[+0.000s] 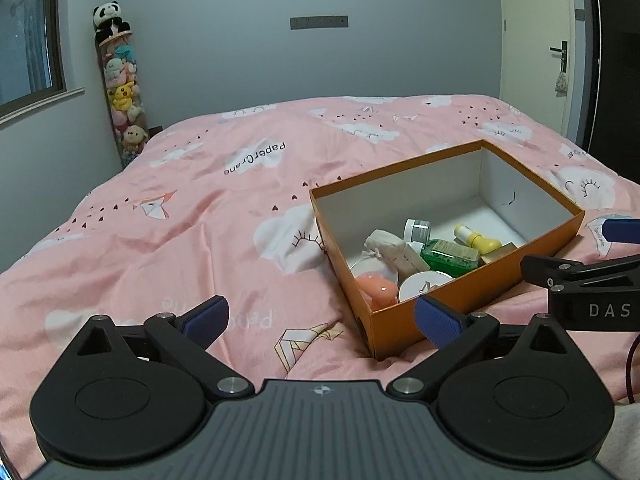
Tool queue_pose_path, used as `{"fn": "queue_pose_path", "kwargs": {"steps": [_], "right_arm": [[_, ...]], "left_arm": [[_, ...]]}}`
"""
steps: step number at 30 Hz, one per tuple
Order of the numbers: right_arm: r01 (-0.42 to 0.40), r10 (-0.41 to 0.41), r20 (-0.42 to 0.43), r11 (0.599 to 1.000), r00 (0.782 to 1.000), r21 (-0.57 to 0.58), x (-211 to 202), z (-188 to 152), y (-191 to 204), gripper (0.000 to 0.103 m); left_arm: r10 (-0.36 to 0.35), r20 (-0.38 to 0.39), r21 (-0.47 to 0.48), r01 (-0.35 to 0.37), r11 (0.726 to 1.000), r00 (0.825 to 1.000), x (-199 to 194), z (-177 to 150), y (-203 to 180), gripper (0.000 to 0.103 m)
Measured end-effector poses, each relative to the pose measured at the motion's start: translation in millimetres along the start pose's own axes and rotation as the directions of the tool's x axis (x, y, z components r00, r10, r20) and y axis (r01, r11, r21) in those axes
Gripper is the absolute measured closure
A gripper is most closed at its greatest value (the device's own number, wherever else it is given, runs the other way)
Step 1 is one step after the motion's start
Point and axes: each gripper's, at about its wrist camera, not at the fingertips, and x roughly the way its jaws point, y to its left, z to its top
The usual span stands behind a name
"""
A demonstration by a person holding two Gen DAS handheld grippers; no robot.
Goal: Organize rigid objects
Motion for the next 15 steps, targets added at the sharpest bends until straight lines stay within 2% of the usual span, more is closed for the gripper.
{"fn": "queue_pose_path", "kwargs": {"steps": [7,15], "right_arm": [[-0.016,0.017,-0.05,1.0,0.999,0.005,7.4,-2.4,-0.8,0.003],[-0.021,0.021,-0.06,1.0,0.998,-0.012,8.8,-2.6,2.5,0.003]], "left_arm": [[-0.006,-0.019,0.013,0.007,1.0,1.0,2.7,0.1,-2.2,0.0],[0.001,-0.022,0.015,-0.001,1.0,1.0,3.2,0.2,-2.7,0.0]]}}
